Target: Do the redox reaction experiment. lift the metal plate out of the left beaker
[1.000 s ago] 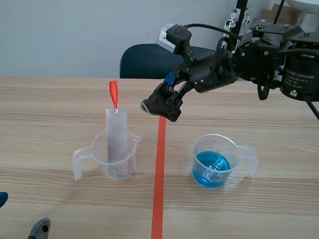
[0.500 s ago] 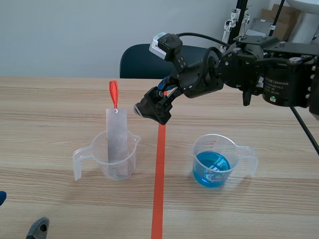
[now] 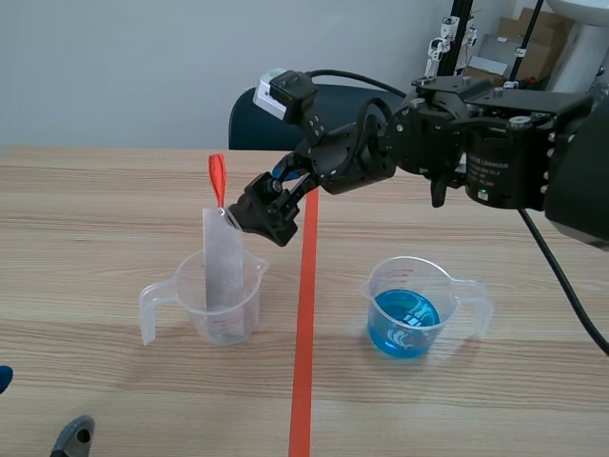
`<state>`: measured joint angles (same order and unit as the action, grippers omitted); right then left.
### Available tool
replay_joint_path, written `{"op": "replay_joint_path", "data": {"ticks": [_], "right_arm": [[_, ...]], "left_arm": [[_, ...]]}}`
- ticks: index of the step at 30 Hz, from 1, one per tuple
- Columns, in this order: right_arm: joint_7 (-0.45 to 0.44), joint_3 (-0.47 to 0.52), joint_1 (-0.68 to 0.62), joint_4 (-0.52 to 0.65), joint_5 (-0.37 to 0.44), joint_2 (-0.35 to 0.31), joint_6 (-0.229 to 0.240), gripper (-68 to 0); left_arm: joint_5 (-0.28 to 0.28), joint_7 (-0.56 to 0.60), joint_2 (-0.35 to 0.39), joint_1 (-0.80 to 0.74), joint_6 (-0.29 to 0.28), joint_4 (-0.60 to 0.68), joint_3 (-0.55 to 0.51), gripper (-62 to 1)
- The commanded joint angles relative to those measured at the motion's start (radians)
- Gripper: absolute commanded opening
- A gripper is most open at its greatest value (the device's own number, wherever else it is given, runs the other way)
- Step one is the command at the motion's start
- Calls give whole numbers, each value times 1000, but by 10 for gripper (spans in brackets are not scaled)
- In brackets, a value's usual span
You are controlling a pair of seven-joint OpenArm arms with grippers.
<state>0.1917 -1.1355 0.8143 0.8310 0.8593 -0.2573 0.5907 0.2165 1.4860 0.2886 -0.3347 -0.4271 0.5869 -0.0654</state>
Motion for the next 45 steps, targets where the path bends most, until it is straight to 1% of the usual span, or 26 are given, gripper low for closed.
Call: {"op": "replay_joint_path", "data": {"ticks": [1, 6, 14, 24, 38, 39, 43, 45], "right_arm": [[-14, 9, 30, 24, 7, 14, 5, 4], [-3, 9, 27, 22, 7, 39, 5, 4], [2, 8, 16, 22, 8, 54, 4, 4], [30, 8, -5, 0, 8, 80, 4, 4], [19, 8, -5, -45, 8, 83, 1, 4], [19, 8, -5, -45, 8, 83, 1, -32], [19, 8, -5, -45, 8, 83, 1, -212], [20, 8, -5, -45, 8, 83, 1, -260]], "left_arm": [[-6, 16, 11, 3, -2, 17, 0, 14], [-6, 16, 11, 3, -2, 17, 0, 14], [-6, 16, 11, 3, -2, 17, 0, 14], [-6, 17, 11, 3, -2, 17, 0, 14], [-6, 16, 11, 3, -2, 17, 0, 14], [-6, 16, 11, 3, -2, 17, 0, 14], [-6, 16, 11, 3, -2, 17, 0, 14], [-6, 16, 11, 3, -2, 17, 0, 14]]}}
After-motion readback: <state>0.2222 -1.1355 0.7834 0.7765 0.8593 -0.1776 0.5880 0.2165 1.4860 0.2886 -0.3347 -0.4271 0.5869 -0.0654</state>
